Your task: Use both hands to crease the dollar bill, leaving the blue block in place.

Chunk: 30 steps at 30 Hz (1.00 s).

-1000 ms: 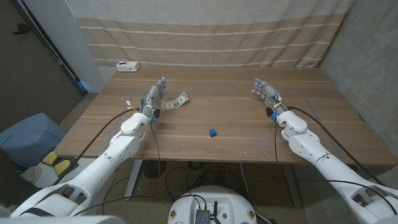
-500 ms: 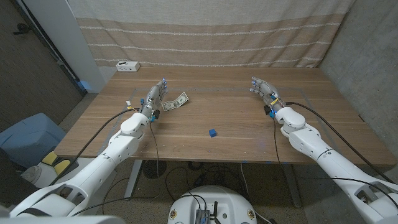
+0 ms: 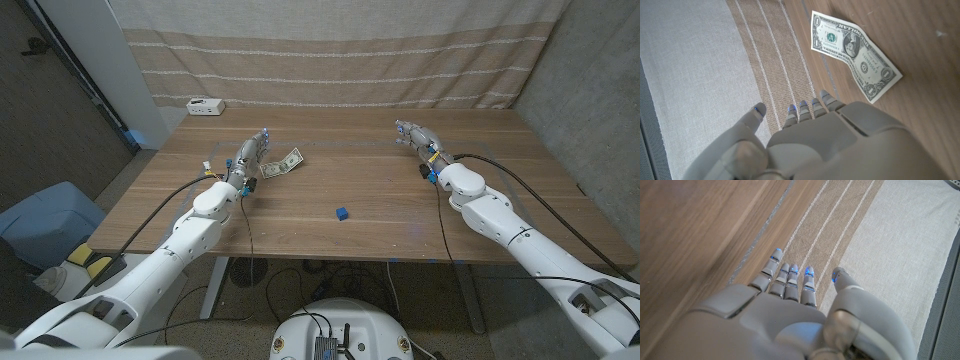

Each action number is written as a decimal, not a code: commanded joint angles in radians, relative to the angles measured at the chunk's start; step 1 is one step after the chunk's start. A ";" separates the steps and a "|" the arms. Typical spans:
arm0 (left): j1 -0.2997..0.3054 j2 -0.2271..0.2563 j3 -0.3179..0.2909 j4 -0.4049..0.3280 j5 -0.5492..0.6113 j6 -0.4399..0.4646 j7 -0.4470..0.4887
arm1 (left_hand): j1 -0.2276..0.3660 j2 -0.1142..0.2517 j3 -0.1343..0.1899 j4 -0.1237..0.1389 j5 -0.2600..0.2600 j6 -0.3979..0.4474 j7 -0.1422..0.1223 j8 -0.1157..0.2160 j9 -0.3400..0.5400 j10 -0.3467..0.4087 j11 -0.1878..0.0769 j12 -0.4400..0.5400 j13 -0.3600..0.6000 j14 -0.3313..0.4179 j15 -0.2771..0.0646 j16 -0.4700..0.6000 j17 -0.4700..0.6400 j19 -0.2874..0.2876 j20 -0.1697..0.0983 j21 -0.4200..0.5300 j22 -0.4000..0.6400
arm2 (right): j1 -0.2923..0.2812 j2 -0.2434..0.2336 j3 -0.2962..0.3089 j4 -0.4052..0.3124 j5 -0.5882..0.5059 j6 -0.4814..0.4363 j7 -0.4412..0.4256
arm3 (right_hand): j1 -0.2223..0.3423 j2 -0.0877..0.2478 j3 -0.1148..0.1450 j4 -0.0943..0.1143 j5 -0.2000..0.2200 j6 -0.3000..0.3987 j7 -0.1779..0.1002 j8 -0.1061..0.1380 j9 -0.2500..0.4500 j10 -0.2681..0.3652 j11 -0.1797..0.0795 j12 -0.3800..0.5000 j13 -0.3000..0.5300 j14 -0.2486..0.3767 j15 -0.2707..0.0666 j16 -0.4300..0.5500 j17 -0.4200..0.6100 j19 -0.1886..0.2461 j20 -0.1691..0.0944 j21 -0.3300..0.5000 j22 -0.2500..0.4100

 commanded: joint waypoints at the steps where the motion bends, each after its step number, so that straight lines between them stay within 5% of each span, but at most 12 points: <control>1: 0.006 0.009 -0.001 -0.009 0.001 0.015 0.009 | -0.007 0.018 -0.003 -0.001 -0.002 0.009 -0.002 0.005 0.005 0.002 0.008 0.008 0.002 0.008 0.007 0.005 0.003 -0.002 0.016 0.007 0.004 | 0.052 -0.004 -0.041 -0.006 -0.073 -0.051 0.007 | 0.002 0.004 0.011 0.000 0.006 0.013 -0.005 0.005 0.004 0.006 0.001 0.009 0.001 0.011 -0.003 0.008 0.003 0.006 -0.001 -0.004 0.005; 30: 0.024 0.014 -0.007 -0.015 -0.009 0.014 0.008 | -0.011 0.008 -0.008 -0.006 -0.003 0.019 -0.004 0.001 0.005 0.013 0.015 0.007 0.004 0.017 0.009 0.001 0.003 0.003 0.020 0.007 0.004 | 0.148 0.003 -0.128 -0.004 -0.198 -0.112 0.055 | 0.008 0.009 0.032 0.008 0.010 0.032 -0.008 0.004 0.005 0.017 -0.006 0.007 0.002 0.018 -0.008 0.016 0.011 0.014 -0.005 -0.016 0.006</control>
